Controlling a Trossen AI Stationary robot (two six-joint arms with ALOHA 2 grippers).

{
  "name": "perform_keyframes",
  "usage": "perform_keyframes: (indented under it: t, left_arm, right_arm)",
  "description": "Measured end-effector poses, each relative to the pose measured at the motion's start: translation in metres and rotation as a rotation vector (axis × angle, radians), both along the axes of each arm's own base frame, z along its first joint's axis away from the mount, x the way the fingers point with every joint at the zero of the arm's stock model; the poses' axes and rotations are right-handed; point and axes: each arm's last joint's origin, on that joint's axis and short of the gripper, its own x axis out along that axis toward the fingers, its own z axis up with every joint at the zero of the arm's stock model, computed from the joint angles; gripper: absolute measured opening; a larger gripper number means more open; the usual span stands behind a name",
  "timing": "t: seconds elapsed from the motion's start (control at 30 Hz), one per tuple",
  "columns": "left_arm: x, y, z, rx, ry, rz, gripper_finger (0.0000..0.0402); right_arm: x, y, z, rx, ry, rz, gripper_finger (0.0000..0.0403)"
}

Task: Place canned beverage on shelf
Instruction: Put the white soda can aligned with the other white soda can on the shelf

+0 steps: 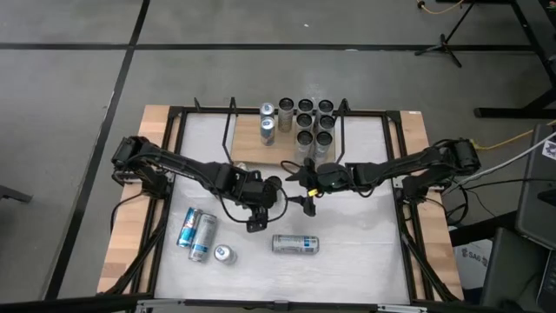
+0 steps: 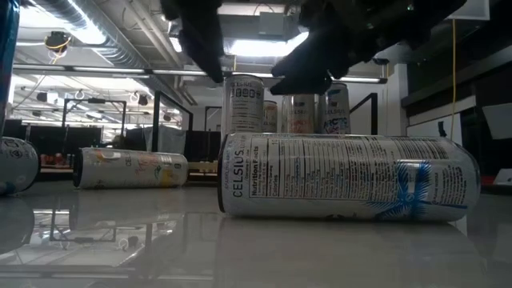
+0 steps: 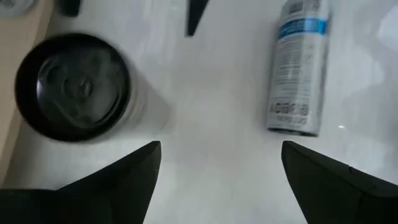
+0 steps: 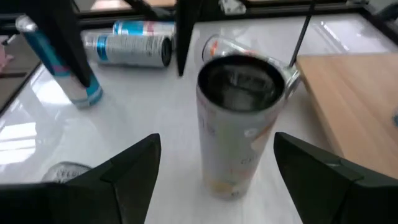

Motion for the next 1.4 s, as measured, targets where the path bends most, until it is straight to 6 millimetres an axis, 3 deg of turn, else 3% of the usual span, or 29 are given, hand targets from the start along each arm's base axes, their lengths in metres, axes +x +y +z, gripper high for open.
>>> perform_keyframes:
  t: [0.4,1.07,1.4]
  left_arm:
    - [-0.001,0.011,-0.017,0.094,0.009,0.074,0.0323]
    - [0.003,0.034,-0.017,0.151,-0.009,0.154,0.0323]
    - [-0.011,0.031,-0.016,0.139,0.104,0.153,0.0323]
  right_arm:
    - [0.010,0.000,-0.019,-0.011,0.028,-0.013,0.0303]
    - [0.010,0.007,-0.018,0.077,0.018,0.181,0.0303]
    - [0.009,0.007,-0.021,0.062,0.043,0.186,0.0303]
